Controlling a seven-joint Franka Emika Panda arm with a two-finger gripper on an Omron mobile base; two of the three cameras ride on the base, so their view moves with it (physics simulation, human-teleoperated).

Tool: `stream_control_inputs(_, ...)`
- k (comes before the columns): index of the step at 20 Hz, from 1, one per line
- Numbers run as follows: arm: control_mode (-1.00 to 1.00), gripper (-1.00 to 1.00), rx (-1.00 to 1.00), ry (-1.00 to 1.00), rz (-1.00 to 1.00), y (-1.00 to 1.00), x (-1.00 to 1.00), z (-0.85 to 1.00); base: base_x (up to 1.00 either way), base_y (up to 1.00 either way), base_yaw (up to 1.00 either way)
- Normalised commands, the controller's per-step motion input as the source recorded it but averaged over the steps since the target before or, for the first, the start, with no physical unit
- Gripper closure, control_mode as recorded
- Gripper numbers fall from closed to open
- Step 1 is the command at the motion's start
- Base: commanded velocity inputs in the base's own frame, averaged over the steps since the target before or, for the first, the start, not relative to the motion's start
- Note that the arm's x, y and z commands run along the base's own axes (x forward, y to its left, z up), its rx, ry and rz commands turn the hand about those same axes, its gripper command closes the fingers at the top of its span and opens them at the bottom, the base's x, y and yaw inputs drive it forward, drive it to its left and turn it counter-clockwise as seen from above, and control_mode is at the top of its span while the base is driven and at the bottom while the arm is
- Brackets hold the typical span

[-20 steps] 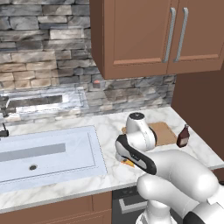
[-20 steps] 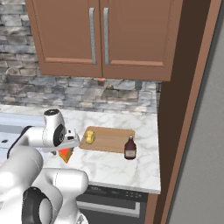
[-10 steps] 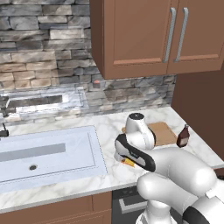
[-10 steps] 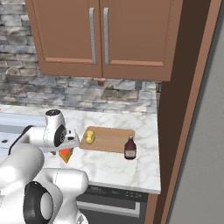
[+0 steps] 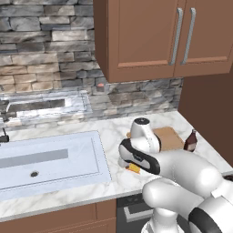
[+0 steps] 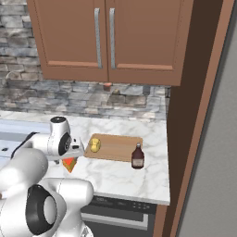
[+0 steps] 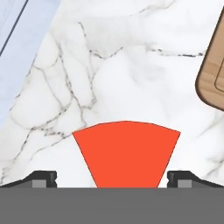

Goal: Retrieve the reheated potato from the microwave, then place the potato, cheese, and condiment on the cutting board.

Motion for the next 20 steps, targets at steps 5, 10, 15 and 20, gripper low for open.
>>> stream_control_inputs(5,-1.00,-1.00,0.00,-0.01,-0.01,0.00,0.04,-0.17,0.00,0.00,0.00)
stream_control_inputs(10,-1.00,-1.00,0.00,-0.03,-0.01,0.00,0.01,-0.18,0.00,0.00,0.00)
stream_control_inputs(15,-1.00,-1.00,0.00,-0.01,0.00,-0.02,0.00,-0.15,0.00,0.00,0.00)
stream_control_inputs(20,-1.00,1.00,0.01,-0.01,0.00,-0.04,-0.06,-0.10,0.00,0.00,0.00)
